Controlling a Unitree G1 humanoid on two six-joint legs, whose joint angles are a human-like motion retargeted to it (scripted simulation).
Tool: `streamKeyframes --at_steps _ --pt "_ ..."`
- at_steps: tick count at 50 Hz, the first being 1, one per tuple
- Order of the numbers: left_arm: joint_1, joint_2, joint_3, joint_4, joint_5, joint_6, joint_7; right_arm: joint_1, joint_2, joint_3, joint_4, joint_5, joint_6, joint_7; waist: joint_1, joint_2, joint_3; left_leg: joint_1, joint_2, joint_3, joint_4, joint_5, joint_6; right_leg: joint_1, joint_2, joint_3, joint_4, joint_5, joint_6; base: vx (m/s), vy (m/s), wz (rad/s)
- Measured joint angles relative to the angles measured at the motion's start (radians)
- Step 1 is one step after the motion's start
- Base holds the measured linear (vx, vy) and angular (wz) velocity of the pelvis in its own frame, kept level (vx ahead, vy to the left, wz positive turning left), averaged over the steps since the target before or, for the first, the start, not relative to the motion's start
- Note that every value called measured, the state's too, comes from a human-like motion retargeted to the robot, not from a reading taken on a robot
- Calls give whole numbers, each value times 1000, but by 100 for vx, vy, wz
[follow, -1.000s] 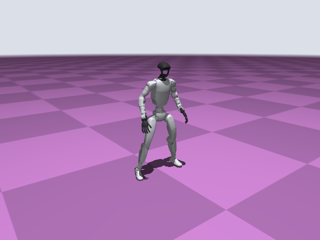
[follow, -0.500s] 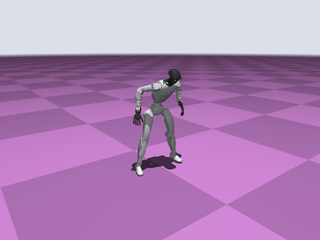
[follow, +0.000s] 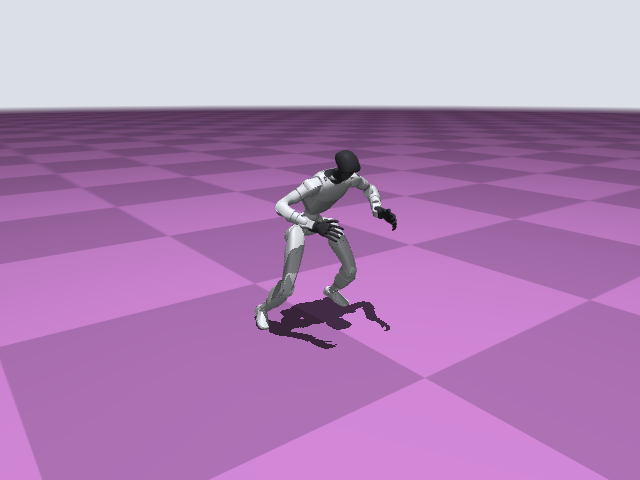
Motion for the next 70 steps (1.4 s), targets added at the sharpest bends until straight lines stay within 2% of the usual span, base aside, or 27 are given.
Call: streamKeyframes --at_steps 2,3,5,7,9,10,12,15,20,25,27,28,30,31,32,33,35,38,43,45,48,52,56,59,62,66,70 --pt "18 61 36 -87 54 -25 -34 190 -5 -161 -168 64 -43 115 31 -12 -87 304 8 62 -274 147 -39 291 27 -78 -244 172 26 162 -17 -37" --pt "55 68 54 -119 80 -25 -28 300 13 -226 -222 99 -53 149 42 -15 -139 455 -3 82 -454 301 -57 424 52 -104 -393 336 36 170 -15 -13" --pt "173 73 63 -160 178 -31 -17 517 64 -300 -264 188 -94 196 42 -17 -251 685 -26 69 -757 700 -111 650 107 -132 -667 755 72 172 -11 24" --pt "300 77 66 -171 290 -23 -36 679 105 -304 -210 218 -101 245 24 -23 -322 811 -83 -13 -933 962 -157 781 157 -63 -828 1053 144 160 -10 55" --pt "388 101 82 -154 380 -16 -66 774 125 -298 -104 183 -76 300 29 -22 -323 867 -125 -68 -940 956 -157 831 229 49 -832 1082 159 144 -16 20" --pt "416 119 94 -138 415 -13 -81 799 131 -295 -40 152 -56 326 40 -15 -313 869 -131 -76 -917 915 -157 852 269 90 -860 1082 159 128 -11 -15" --pt "477 145 123 -89 452 -10 -107 804 130 -269 114 58 -18 369 75 -14 -291 831 -133 -14 -878 854 -157 818 268 72 -876 1056 159 113 -7 -40" --pt "586 144 164 13 466 5 -132 752 120 -175 358 -79 37 406 122 -23 -249 787 -103 95 -904 749 -157 740 247 -26 -916 944 159 102 -15 -60" --pt "685 131 210 203 481 56 -166 622 120 3 689 -107 76 461 157 -53 -145 694 -46 158 -1045 601 -157 620 279 -112 -1062 757 159 99 -17 -24" --pt "739 72 237 337 527 104 -216 613 101 20 808 -146 87 534 155 -66 -69 585 -8 231 -1135 377 -156 495 289 -69 -1119 498 159 104 -9 23" --pt "752 15 242 375 550 113 -210 642 83 -25 790 -164 82 529 143 -56 -40 540 -7 220 -1116 308 -155 456 286 -63 -1082 446 159 105 -5 28" --pt "755 -13 241 392 568 116 -204 655 76 -48 774 -160 77 514 140 -48 -21 523 -8 185 -1093 310 -155 447 287 -58 -1060 468 159 104 6 18" --pt "745 -79 231 432 598 133 -195 653 67 -79 754 -125 70 458 127 -47 33 465 -77 54 -967 435 -88 419 229 3 -973 618 159 94 26 15" --pt "723 -121 225 468 581 153 -207 610 73 -74 765 -102 73 424 120 -47 63 352 -108 -15 -743 484 -51 305 223 64 -745 625 120 77 30 4" --pt "700 -165 215 511 559 171 -222 560 87 -62 782 -82 79 383 111 -43 92 239 -130 -77 -512 505 -40 197 223 113 -513 605 89 69 19 -2" --pt "674 -215 200 570 526 185 -244 491 117 -34 815 -69 89 328 97 -32 121 130 -132 -124 -269 472 -80 101 237 137 -272 530 77 71 11 11" --pt "587 -312 126 750 483 218 -294 323 200 68 923 -45 121 190 57 -32 134 22 -135 -166 8 362 -119 14 228 148 5 374 64 72 4 27" --pt "486 -388 -9 887 565 257 -275 208 235 174 913 -52 120 127 39 -16 134 39 -128 -168 143 240 -55 34 221 154 136 237 -33 60 2 -1" --pt "496 -349 -52 731 610 217 -202 206 162 218 650 -224 91 145 53 -3 113 248 -91 -109 68 177 -51 237 213 149 42 170 -18 47 3 -30" --pt "530 -323 -37 673 558 199 -223 223 171 222 598 -217 87 174 58 -8 81 359 -76 -79 -53 195 -66 339 214 130 -79 208 1 37 -2 -28" --pt "515 -298 -39 674 494 193 -315 227 198 227 608 -155 108 277 61 -15 46 553 -84 -38 -363 292 -86 515 206 88 -366 340 48 27 -3 -2" --pt "512 -306 -57 729 524 164 -375 270 236 222 675 -132 99 374 65 -15 -67 731 -91 -1 -745 404 -103 685 203 29 -730 496 121 30 0 9" --pt "529 -318 -77 750 528 143 -397 325 255 214 728 -129 86 442 89 -10 -203 828 -81 45 -989 402 -110 748 203 -19 -924 489 157 26 3 -13" --pt "518 -340 -81 776 543 131 -405 322 278 221 781 -135 76 448 98 0 -258 874 -66 74 -1091 436 -126 771 213 -27 -991 488 159 18 3 -16" --pt "464 -402 -85 888 572 135 -387 262 346 250 927 -154 82 384 87 7 -267 894 -66 76 -1113 442 -127 787 210 -32 -997 469 157 11 5 4" --pt "373 -509 -104 1091 574 189 -372 180 471 291 1190 -173 117 324 76 7 -254 898 -69 69 -1056 357 -108 814 202 -55 -963 373 136 9 3 11" --pt "340 -530 -170 1094 549 215 -406 183 505 315 1251 -173 140 357 78 10 -247 910 -74 50 -1036 360 -104 836 204 -47 -948 371 129 12 2 8"
